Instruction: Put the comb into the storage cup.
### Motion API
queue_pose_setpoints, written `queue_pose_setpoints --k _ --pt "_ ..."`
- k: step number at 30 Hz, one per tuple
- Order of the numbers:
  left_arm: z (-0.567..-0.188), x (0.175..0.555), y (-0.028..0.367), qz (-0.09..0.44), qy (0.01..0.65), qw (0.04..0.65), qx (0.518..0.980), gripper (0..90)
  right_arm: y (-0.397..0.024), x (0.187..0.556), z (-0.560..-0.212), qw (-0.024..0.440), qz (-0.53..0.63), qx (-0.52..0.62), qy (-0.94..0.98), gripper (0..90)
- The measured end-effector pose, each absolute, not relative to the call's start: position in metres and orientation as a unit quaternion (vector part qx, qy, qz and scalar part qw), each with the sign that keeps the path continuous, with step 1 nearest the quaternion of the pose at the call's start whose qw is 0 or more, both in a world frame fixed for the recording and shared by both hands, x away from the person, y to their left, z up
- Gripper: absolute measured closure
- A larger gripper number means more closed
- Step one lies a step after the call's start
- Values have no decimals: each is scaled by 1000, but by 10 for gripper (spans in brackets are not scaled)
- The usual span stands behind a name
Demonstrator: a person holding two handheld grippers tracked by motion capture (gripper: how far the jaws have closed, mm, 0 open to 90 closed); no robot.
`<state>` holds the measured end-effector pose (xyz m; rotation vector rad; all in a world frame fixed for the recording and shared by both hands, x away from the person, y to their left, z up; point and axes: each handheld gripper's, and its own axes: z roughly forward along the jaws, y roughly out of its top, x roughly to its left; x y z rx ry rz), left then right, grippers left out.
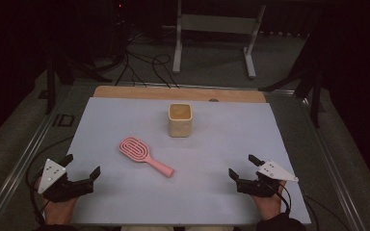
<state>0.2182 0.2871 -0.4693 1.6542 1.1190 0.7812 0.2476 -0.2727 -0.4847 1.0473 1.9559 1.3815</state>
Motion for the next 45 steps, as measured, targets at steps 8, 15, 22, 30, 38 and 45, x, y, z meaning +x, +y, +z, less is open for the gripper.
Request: queue_pose_setpoints --k 8,15,22,30,38,45 --pt "-468 220 282 322 456 467 686 2 -276 249 -488 262 509 394 719 90" --pt "-459 224 276 324 455 465 686 2 -275 250 -490 266 507 397 717 90" --pt "-453 231 262 323 433 465 701 2 -276 251 -492 268 506 403 714 90" --pt "-449 240 249 306 423 464 716 3 -275 252 -493 267 506 401 716 90" --pt "-445 249 237 299 414 456 729 2 -275 252 -494 265 504 403 717 90" --pt "-444 260 226 288 410 455 736 2 -275 253 -494 265 503 402 718 89"
